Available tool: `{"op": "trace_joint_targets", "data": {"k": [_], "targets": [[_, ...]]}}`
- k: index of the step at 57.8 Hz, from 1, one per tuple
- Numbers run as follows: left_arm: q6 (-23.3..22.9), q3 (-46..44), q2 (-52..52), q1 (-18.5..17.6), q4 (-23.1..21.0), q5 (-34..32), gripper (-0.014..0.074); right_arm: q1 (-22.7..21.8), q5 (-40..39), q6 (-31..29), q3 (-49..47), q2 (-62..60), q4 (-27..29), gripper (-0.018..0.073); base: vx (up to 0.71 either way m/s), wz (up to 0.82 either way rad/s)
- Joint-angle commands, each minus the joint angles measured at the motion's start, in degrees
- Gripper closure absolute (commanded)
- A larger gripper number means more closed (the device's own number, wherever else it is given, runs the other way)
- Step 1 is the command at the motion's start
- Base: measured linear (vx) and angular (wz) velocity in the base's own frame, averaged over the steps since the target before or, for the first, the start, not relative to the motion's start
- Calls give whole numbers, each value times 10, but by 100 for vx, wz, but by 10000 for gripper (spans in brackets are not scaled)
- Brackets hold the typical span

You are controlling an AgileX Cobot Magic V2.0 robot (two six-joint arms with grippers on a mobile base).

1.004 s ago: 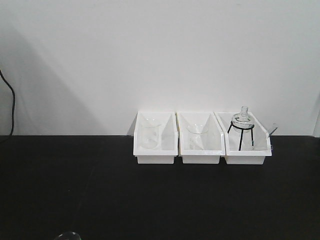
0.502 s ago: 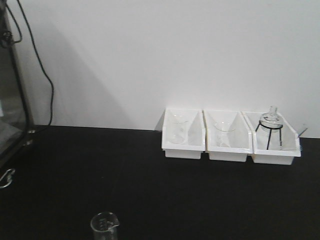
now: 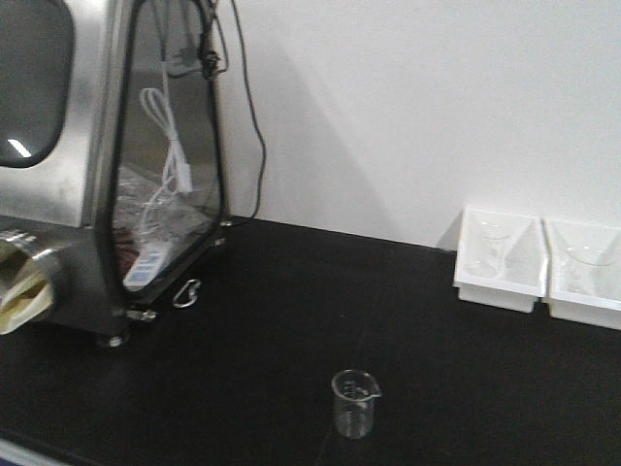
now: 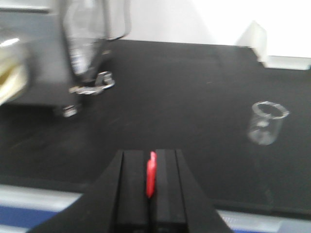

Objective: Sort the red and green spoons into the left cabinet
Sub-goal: 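Drive the base away from the bench holding both spoons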

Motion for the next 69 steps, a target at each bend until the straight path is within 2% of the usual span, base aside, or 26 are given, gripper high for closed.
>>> {"op": "trace_joint_targets", "data": {"k": [1, 39, 69], "targets": [[0, -16, -1, -5, -11, -25, 596, -2, -47, -1, -19, 3, -3, 557, -16, 61], [0, -16, -1, -5, -11, -25, 596, -2, -47, -1, -19, 3, -3, 557, -13, 54], [0, -16, -1, -5, -11, -25, 596, -2, -47, -1, -19, 3, -3, 557, 2, 64]]}}
